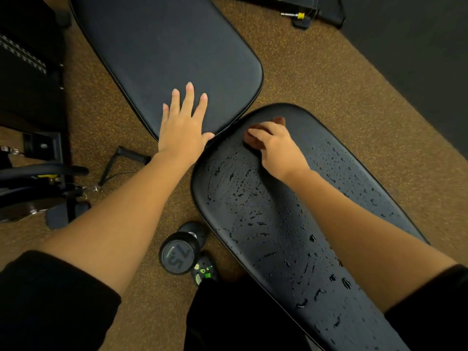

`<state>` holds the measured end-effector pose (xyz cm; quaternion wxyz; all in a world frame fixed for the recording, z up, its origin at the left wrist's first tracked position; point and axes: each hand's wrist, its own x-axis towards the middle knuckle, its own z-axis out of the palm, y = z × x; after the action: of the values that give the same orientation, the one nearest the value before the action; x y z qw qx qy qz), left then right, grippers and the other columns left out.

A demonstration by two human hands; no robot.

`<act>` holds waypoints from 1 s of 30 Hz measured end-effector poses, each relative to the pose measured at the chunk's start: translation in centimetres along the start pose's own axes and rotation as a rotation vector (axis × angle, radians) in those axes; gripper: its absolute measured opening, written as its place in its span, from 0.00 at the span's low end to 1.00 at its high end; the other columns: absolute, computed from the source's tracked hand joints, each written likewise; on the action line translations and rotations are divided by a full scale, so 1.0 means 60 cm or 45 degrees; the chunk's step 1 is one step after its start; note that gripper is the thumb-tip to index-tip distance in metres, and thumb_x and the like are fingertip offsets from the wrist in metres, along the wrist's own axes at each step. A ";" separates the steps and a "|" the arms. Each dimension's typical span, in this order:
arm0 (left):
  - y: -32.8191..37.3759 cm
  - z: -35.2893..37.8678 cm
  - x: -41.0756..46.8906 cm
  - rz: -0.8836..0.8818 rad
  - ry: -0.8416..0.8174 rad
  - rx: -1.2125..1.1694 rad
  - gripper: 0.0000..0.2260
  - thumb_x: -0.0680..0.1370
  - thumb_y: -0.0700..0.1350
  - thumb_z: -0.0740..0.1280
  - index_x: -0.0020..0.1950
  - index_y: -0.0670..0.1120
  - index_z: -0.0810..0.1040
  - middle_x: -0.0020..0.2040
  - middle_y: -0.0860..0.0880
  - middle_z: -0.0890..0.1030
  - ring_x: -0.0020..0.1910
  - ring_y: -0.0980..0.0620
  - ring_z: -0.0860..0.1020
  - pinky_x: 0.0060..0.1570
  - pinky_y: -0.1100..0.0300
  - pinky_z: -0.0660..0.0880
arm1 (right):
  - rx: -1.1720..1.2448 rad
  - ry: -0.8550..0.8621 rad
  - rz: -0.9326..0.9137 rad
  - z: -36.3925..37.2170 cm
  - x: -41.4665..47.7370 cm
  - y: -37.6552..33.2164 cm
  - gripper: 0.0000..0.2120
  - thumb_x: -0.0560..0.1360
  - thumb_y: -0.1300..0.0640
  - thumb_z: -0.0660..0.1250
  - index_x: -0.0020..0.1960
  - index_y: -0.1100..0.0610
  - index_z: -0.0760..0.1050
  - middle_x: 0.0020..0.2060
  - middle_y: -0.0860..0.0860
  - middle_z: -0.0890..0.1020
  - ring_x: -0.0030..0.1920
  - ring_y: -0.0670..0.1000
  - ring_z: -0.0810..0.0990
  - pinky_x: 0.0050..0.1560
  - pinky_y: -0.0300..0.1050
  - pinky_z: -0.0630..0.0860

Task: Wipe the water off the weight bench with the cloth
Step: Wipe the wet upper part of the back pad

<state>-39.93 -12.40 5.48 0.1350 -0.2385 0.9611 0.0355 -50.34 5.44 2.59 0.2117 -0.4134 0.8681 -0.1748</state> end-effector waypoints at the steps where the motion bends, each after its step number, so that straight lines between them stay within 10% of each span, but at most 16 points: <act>1: 0.000 0.000 0.000 0.000 0.002 -0.002 0.33 0.79 0.54 0.61 0.77 0.47 0.47 0.77 0.42 0.44 0.75 0.38 0.45 0.72 0.44 0.50 | -0.012 -0.002 0.033 0.002 0.011 -0.005 0.25 0.73 0.69 0.62 0.69 0.60 0.68 0.67 0.60 0.68 0.68 0.61 0.63 0.69 0.55 0.62; 10: 0.000 0.000 0.000 0.006 -0.008 0.001 0.33 0.79 0.54 0.61 0.77 0.47 0.47 0.77 0.42 0.44 0.75 0.38 0.45 0.72 0.43 0.50 | -0.027 -0.112 -0.271 0.040 -0.032 -0.057 0.25 0.68 0.72 0.66 0.65 0.64 0.72 0.64 0.64 0.71 0.65 0.65 0.67 0.68 0.56 0.62; 30: -0.012 -0.003 0.003 0.057 -0.026 0.040 0.27 0.81 0.46 0.56 0.77 0.45 0.48 0.77 0.42 0.45 0.75 0.39 0.48 0.72 0.44 0.55 | -0.101 -0.107 -0.132 0.038 -0.010 -0.071 0.22 0.76 0.65 0.61 0.69 0.59 0.67 0.66 0.59 0.66 0.67 0.60 0.63 0.63 0.52 0.67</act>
<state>-39.81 -13.15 5.58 0.1477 -0.2145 0.9652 0.0257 -46.09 3.10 2.84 0.2221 -0.4729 0.8421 -0.1336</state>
